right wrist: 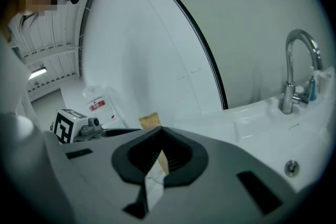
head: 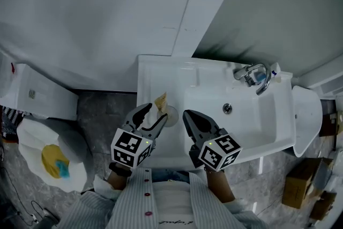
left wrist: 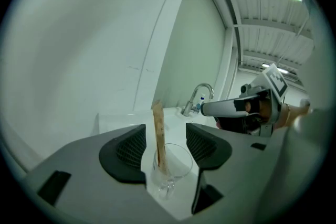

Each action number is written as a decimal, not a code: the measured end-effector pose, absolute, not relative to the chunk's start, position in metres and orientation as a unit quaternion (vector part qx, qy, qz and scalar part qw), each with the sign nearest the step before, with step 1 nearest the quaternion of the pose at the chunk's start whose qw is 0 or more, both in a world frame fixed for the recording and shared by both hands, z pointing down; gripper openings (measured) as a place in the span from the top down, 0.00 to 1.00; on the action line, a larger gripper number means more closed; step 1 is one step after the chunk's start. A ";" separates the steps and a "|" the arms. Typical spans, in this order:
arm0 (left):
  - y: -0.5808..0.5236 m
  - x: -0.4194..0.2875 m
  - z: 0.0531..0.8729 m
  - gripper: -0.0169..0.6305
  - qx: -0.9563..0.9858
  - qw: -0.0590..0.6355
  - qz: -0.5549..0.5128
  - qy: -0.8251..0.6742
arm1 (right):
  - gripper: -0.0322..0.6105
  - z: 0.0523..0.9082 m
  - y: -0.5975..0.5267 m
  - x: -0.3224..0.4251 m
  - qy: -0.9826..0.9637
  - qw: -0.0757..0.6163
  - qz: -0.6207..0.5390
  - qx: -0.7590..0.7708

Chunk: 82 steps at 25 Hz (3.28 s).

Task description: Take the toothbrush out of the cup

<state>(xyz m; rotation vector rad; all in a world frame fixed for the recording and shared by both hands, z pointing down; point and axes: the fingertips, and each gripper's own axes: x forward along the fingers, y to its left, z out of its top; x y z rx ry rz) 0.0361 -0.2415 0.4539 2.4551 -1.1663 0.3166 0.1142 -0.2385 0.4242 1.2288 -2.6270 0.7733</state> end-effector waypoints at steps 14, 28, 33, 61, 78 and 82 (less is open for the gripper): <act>-0.251 0.052 0.496 0.59 0.883 0.233 0.149 -0.380 | 0.93 0.446 -0.247 0.116 -0.860 0.085 0.285 0.416; -0.256 0.060 0.524 0.59 0.878 0.250 0.176 -0.368 | 0.93 0.465 -0.249 0.121 -0.850 0.093 0.313 0.414; -0.256 0.062 0.529 0.59 0.878 0.250 0.185 -0.365 | 0.93 0.472 -0.247 0.119 -0.849 0.102 0.319 0.408; -0.259 0.057 0.518 0.85 0.880 0.210 0.184 -0.385 | 0.93 0.471 -0.238 0.109 -0.857 0.113 0.318 0.389; -0.252 0.054 0.493 0.89 0.885 0.200 0.155 -0.391 | 0.93 0.453 -0.231 0.108 -0.865 0.098 0.297 0.391; -0.248 0.054 0.485 0.89 0.888 0.195 0.147 -0.389 | 0.93 0.448 -0.229 0.107 -0.869 0.092 0.291 0.390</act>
